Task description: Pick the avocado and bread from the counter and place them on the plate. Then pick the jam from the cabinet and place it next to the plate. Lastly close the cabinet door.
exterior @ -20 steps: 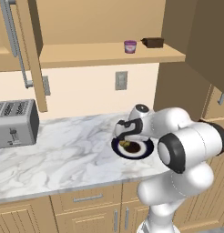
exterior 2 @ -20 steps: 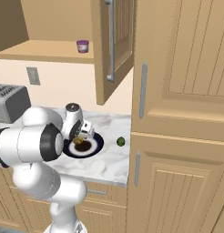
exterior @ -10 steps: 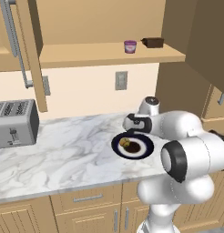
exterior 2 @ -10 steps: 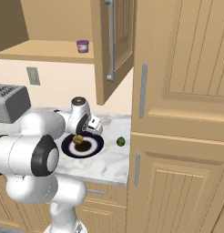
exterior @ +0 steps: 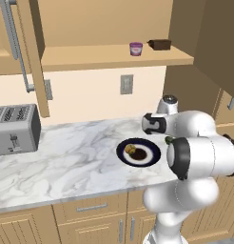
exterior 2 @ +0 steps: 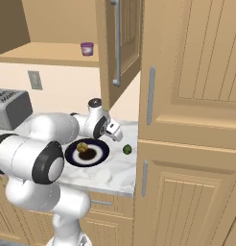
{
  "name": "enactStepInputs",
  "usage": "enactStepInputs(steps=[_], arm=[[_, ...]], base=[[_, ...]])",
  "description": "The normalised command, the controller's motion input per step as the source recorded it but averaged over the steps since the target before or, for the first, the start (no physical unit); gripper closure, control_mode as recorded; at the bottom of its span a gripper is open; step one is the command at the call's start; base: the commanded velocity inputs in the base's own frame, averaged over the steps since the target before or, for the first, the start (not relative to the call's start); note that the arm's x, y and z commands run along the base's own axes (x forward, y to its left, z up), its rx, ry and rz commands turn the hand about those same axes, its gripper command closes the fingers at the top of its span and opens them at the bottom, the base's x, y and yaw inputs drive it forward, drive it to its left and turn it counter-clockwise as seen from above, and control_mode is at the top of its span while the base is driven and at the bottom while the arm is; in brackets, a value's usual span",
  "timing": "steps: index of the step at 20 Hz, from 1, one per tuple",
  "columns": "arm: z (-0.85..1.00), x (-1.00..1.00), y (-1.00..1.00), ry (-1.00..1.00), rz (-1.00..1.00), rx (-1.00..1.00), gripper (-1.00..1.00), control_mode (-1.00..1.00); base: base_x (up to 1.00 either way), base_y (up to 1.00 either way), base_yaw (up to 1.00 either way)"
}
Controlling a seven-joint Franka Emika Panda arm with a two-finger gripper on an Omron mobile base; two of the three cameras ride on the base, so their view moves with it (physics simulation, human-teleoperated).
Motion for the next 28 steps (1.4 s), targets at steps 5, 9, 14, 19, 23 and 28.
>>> enactStepInputs(steps=[5, 9, 14, 19, 23, 28], arm=[[0.01, 0.02, -0.62, 0.0, -0.23, -0.01, -1.0, -1.0], [0.0, 0.0, -0.38, -0.01, -0.23, -0.06, -1.0, -1.0], [-0.05, 0.03, -0.14, 0.0, -0.15, -0.09, -1.0, -1.0], [-0.01, 0.0, 0.0, 0.02, 0.0, 0.0, -1.0, -1.0], [-0.17, 0.0, 0.0, 0.08, 0.0, 0.0, -1.0, -1.0], [-0.19, 0.0, -0.07, 0.11, 0.0, 0.0, -1.0, -1.0]], base=[[0.0, 0.0, 0.0], [0.0, 0.0, 0.0], [0.0, 0.0, 0.0], [0.0, 0.0, 0.0], [0.0, 0.0, 0.0], [0.0, 0.0, 0.0]])
